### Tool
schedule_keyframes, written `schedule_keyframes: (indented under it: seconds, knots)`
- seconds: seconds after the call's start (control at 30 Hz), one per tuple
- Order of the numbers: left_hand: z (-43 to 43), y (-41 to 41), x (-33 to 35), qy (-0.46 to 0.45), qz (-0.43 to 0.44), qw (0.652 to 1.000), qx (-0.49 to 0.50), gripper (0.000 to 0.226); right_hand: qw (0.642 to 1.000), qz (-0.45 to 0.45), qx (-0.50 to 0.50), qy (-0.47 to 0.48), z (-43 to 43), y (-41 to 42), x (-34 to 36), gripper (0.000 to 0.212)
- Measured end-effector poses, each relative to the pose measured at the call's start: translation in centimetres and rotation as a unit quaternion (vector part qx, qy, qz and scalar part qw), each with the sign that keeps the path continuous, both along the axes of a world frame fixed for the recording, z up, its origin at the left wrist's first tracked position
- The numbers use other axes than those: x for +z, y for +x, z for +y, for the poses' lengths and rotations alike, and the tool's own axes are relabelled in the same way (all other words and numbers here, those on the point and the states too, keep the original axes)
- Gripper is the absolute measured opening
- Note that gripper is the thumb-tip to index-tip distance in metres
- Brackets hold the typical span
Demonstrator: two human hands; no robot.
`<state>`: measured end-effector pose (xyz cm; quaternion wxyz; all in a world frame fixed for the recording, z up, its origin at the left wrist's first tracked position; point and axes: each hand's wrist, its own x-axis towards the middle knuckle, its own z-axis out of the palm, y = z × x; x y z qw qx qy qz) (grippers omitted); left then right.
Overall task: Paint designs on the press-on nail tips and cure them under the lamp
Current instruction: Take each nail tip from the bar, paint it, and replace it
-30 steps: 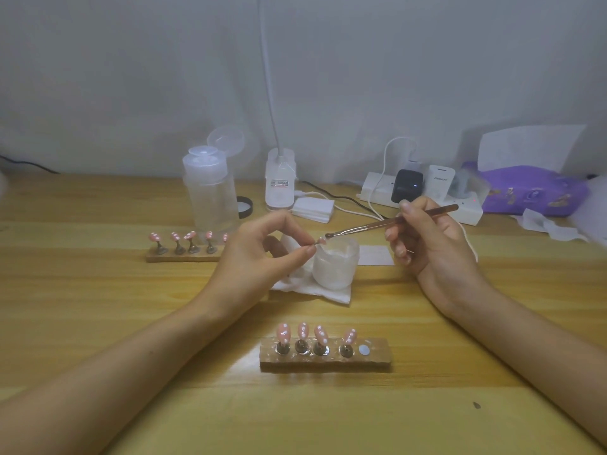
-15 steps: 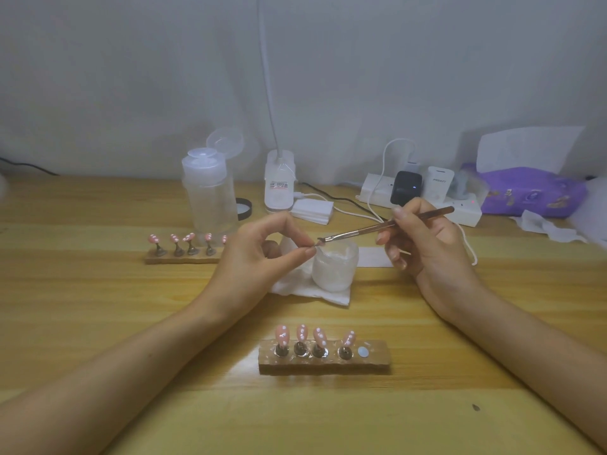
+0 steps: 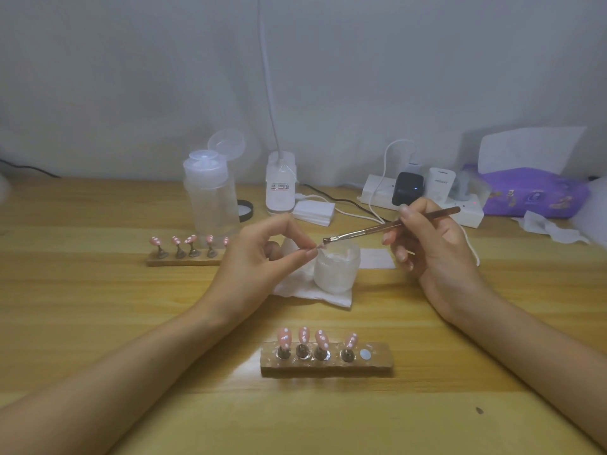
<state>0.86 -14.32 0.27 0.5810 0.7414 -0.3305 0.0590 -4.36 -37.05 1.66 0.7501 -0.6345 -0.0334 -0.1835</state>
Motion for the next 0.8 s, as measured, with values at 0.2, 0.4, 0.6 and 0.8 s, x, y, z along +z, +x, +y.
schedule_keyframes:
  seconds: [0.2, 0.4, 0.6, 0.8]
  knots:
    - [-0.03, -0.22, 0.15, 0.005, -0.004, 1.000, 0.001, 0.010, 1.000, 0.009, -0.020, 0.008, -0.21, 0.12, -0.13, 0.023]
    - [-0.04, -0.23, 0.19, 0.006, 0.005, 1.000, 0.002, 0.009, 1.000, 0.013, -0.008, -0.004, 0.01, 0.03, -0.04, 0.022]
    - [-0.01, -0.20, 0.17, 0.000, 0.010, 1.000, 0.002, 0.011, 1.000, 0.005, 0.007, -0.012, 0.04, 0.00, 0.05, 0.022]
    - [-0.04, -0.15, 0.14, 0.001, 0.010, 1.000, 0.001, 0.011, 1.000, 0.002, -0.005, -0.008, -0.18, 0.11, -0.07, 0.029]
